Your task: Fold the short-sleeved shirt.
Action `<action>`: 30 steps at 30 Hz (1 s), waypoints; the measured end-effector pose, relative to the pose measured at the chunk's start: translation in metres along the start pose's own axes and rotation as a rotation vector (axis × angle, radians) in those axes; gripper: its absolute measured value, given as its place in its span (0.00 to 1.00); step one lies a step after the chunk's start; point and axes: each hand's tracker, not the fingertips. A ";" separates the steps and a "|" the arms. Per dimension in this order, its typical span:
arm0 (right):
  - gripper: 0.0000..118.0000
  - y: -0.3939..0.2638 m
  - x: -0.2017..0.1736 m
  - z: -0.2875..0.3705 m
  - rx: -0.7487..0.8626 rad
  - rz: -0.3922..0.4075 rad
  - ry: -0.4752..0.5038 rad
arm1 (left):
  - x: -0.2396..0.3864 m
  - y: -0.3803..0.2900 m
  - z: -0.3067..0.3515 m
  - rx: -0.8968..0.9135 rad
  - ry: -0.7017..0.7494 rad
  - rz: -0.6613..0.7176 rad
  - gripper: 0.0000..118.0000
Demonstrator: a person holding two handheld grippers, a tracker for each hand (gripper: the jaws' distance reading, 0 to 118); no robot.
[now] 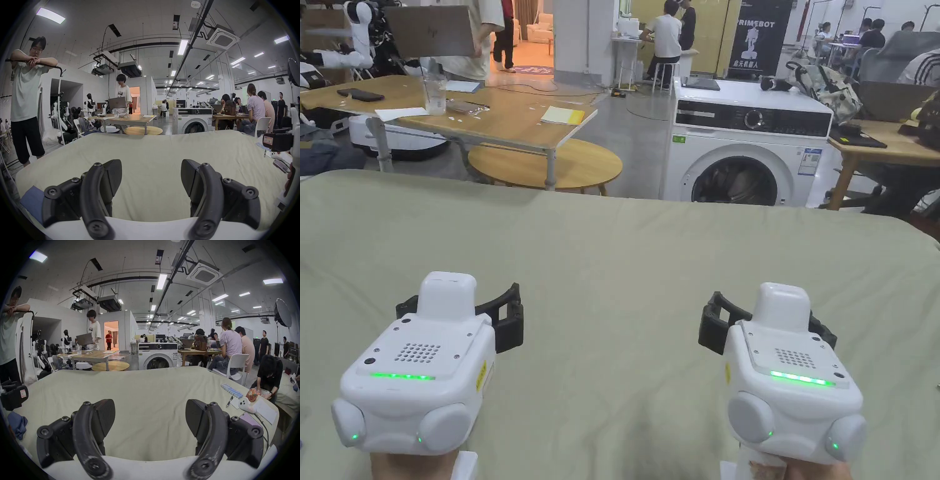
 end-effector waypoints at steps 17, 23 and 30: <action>0.77 -0.010 0.012 -0.011 -0.062 -0.013 0.073 | 0.005 -0.008 -0.004 -0.023 -0.008 0.008 0.64; 0.77 -0.020 0.019 -0.011 -0.044 -0.047 0.135 | 0.007 -0.010 -0.005 -0.020 -0.004 -0.005 0.64; 0.77 -0.025 0.007 -0.004 0.107 0.101 0.021 | 0.007 -0.013 -0.005 -0.010 -0.002 -0.006 0.64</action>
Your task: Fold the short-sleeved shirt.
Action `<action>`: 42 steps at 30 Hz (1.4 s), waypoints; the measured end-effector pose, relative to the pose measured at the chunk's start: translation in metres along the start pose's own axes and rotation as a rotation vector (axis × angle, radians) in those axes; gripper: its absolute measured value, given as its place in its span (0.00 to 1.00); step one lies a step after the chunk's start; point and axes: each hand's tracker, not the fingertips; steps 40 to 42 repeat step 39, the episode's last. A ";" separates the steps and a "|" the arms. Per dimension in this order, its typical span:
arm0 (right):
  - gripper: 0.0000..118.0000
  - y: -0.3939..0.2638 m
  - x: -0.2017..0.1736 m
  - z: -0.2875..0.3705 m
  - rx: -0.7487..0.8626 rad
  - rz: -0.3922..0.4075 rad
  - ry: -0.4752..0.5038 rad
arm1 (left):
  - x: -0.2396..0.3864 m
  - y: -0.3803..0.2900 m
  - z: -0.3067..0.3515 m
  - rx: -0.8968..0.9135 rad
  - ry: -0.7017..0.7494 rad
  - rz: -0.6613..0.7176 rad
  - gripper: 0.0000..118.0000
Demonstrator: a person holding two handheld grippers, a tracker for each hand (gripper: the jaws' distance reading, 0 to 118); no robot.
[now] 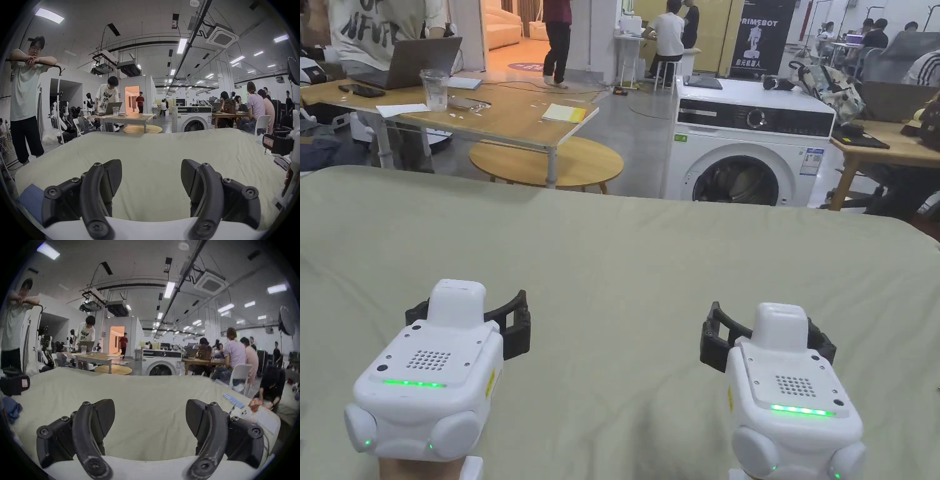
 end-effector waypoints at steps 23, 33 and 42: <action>0.85 0.000 0.000 -0.003 0.010 -0.052 0.039 | -0.006 0.003 0.006 0.061 0.025 0.007 0.64; 0.85 0.007 0.002 -0.001 0.003 -0.050 0.040 | -0.006 0.006 0.008 0.059 0.016 0.012 0.64; 0.85 0.009 0.002 -0.001 0.002 -0.040 0.036 | -0.005 0.006 0.008 0.056 0.015 0.010 0.64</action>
